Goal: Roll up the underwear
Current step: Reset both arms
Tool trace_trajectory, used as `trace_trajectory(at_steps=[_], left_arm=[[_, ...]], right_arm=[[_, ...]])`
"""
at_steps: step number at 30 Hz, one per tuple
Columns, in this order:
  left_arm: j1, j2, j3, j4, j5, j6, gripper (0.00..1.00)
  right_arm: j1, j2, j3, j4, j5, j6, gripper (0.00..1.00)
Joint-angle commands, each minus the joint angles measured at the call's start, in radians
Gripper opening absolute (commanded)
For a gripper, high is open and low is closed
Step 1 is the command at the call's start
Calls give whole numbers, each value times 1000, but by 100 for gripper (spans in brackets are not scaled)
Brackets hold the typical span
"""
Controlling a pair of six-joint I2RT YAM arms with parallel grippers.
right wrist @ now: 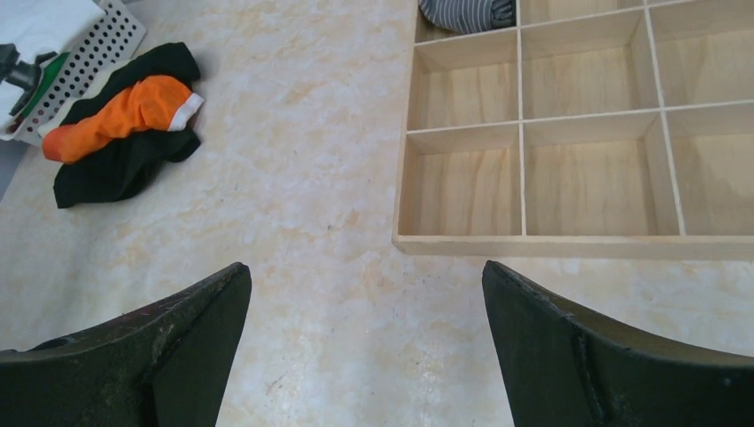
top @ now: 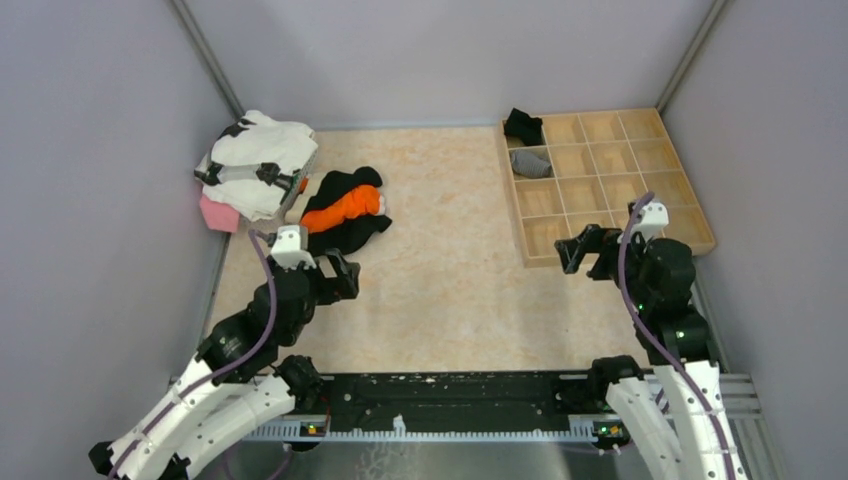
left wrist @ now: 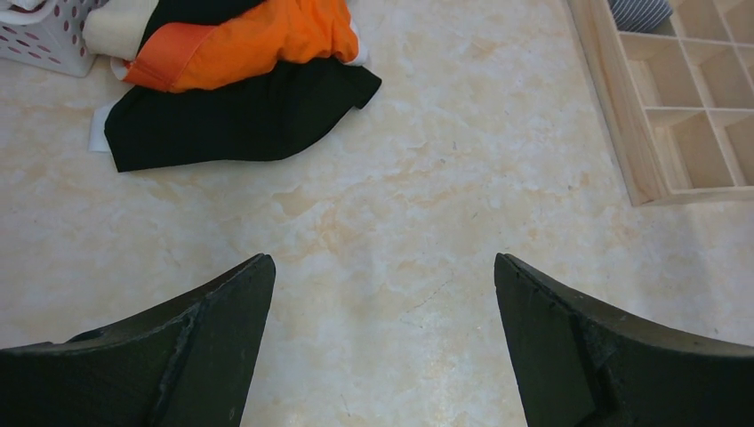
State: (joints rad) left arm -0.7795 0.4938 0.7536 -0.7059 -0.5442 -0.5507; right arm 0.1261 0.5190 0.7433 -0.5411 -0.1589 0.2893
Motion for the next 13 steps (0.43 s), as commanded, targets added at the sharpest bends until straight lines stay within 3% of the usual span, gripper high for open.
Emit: trace_trajectory(at_steps=[1,6,13], left_arm=[[3,-70,7,27,-20,4,99],[3,-84,9,20,-31,1,99],[3,-62,12,23,-16,8,99]], right_arm=[[0,-76,-7,45,-31,-46,99],[1,-115,-13,65,-179,-75,99],[1,-105,-38,97,-228,-75,99]])
